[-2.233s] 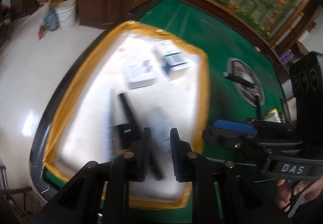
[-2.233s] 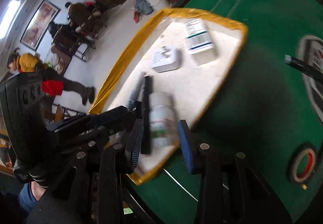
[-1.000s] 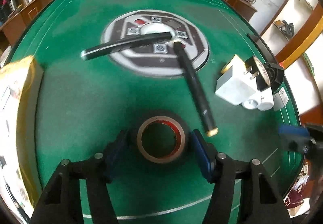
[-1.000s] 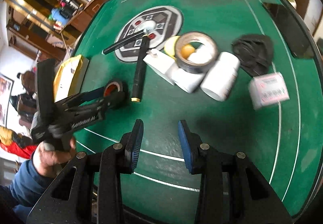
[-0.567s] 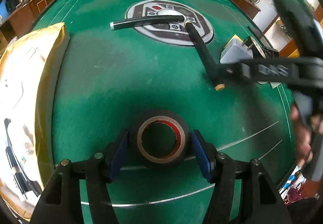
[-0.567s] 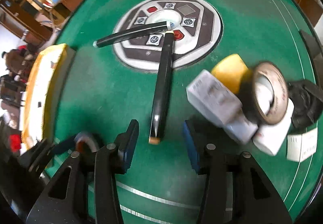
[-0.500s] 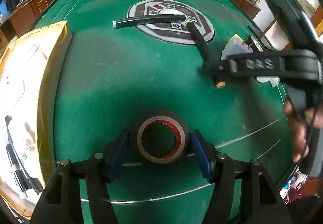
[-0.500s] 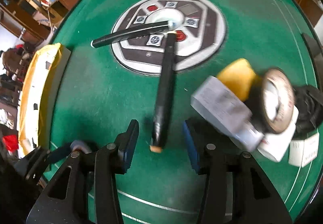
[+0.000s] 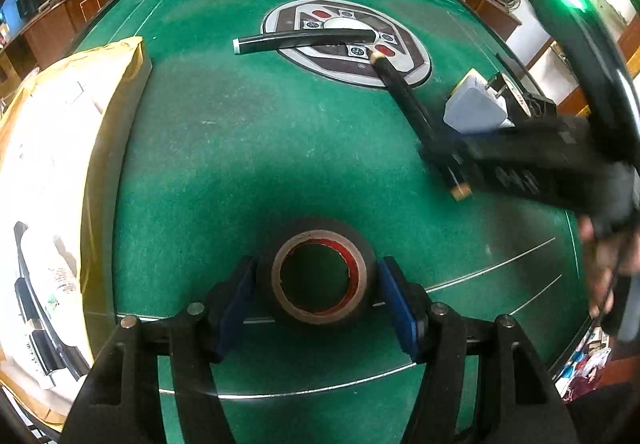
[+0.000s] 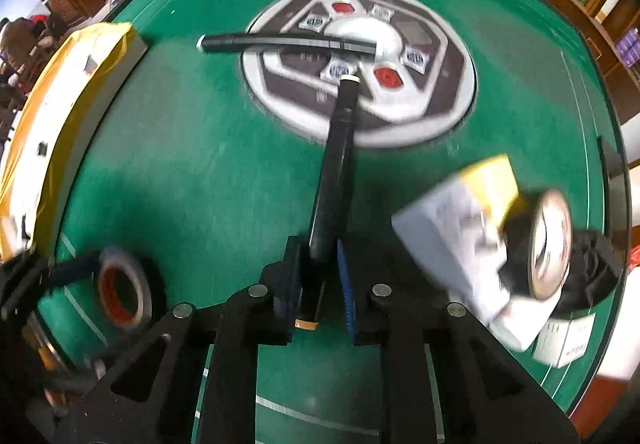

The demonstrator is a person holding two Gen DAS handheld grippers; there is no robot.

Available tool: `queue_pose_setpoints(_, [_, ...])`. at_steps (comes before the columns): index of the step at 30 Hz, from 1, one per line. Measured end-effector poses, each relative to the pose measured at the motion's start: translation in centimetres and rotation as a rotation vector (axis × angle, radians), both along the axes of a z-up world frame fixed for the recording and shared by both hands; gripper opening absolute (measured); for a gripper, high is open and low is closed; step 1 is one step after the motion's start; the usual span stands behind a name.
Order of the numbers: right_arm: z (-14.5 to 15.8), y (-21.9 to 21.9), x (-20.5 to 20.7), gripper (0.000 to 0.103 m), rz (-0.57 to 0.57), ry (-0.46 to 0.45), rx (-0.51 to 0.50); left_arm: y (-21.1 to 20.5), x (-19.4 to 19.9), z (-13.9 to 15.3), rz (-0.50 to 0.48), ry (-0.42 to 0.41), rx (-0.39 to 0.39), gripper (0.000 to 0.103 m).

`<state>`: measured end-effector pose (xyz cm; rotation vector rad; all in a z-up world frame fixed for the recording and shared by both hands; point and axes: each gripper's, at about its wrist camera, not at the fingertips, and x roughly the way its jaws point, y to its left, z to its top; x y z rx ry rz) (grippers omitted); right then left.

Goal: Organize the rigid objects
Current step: 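Grasp the black-and-red tape roll with the left gripper while the right gripper grasps a black marker, then carry tape roll and marker into the yellow-rimmed tray and open both grippers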

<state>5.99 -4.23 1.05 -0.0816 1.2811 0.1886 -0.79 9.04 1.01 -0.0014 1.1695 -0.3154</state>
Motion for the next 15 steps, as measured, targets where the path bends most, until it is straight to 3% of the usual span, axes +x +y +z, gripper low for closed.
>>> queue_pose_setpoints(8, [-0.2, -3.1, -6.1, 0.016, 0.026, 0.046, 0.079, -0.4, 0.0, -0.1, 0.011, -0.009, 0.029, 0.063])
queue_pose_setpoints(15, [-0.2, -3.4, -6.8, 0.016, 0.040, 0.033, 0.049, -1.2, -0.1, -0.3, 0.007, -0.029, 0.083, 0.063])
